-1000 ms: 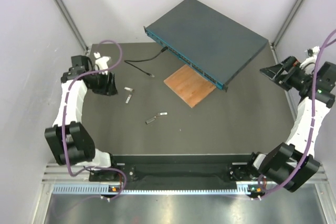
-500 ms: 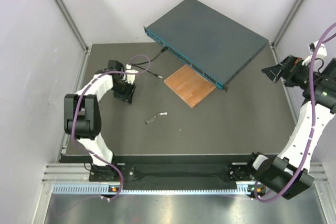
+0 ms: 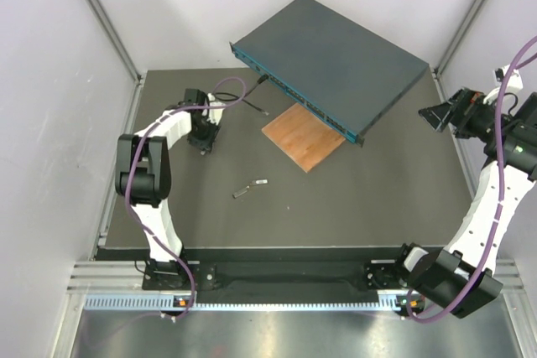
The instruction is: Insert the plug into the switch port
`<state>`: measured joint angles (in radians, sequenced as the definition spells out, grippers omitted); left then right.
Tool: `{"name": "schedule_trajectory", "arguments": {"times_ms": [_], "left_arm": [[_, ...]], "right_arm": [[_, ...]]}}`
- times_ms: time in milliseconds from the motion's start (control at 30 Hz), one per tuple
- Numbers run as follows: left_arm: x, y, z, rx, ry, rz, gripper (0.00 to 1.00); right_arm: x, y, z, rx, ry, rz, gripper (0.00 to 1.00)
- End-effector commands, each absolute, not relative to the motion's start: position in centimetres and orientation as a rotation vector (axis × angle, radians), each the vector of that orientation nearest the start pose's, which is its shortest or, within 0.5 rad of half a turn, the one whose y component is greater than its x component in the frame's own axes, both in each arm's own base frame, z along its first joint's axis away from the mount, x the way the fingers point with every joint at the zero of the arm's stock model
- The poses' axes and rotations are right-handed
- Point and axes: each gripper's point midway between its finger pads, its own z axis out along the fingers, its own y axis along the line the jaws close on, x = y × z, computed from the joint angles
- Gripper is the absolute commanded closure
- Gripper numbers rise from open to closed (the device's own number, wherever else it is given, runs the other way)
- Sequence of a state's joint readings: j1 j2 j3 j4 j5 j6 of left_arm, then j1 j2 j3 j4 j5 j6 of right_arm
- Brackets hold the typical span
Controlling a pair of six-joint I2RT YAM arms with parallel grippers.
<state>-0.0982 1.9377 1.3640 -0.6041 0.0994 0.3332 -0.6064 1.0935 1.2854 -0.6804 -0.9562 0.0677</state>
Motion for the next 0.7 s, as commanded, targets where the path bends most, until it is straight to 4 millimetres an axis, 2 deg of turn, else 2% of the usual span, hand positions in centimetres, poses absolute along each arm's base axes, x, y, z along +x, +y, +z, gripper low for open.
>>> {"name": "schedule_trajectory", "arguments": {"times_ms": [0,133,267,333,400,533,667], "left_arm": [[41.7,-3.9,2.9,0.600,2.666,-0.013,0.69],[41.6,-4.4,3.9,0.636,2.653,-0.051,0.68],[40.7,-5.1,5.8,0.715,2.620,-0.118,0.68],[40.0,-5.2,6.4,0.762,2.615,-0.147,0.67],[40.3,-4.9,7.2,0.764,2.592,-0.131,0.65],[41.4,-4.4,7.4,0.753,2.575,-0.111,0.61],[42.3,-4.9,6.2,0.765,2.591,-0.134,0.56]], "right_arm": [[29.9,-2.8,36.0,-0.005,1.830,0.583,0.00],[29.8,-2.7,36.0,-0.011,1.830,0.595,0.00],[29.8,-2.6,36.1,-0.023,1.826,0.590,0.01],[29.8,-2.5,36.1,-0.030,1.824,0.598,0.00],[29.9,-2.5,36.1,-0.034,1.818,0.605,0.00],[30.2,-2.4,36.0,-0.024,1.810,0.631,0.00],[30.2,-2.3,36.3,-0.032,1.804,0.623,0.01]]}}
